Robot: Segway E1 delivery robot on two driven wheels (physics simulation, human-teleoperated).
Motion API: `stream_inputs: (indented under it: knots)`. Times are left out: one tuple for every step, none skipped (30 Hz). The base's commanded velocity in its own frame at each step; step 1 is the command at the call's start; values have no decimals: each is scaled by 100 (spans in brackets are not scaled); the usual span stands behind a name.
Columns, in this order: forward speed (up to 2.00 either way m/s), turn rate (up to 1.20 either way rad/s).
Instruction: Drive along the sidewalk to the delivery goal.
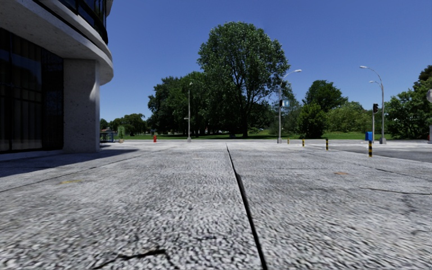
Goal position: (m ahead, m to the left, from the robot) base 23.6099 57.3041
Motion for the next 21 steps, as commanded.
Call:
stream_inputs:
  knots:
    - [200, 0]
    - [200, 0]
    - [200, 0]
    - [200, 0]
    - [200, 0]
    - [200, 0]
    - [200, 0]
    - [200, 0]
    - [200, 0]
    - [200, 0]
    - [200, 0]
    - [200, 0]
    - [200, 0]
    - [200, 0]
    - [200, 0]
    - [200, 0]
    - [200, 0]
    - [200, 0]
    - [200, 0]
    - [200, 0]
    - [200, 0]
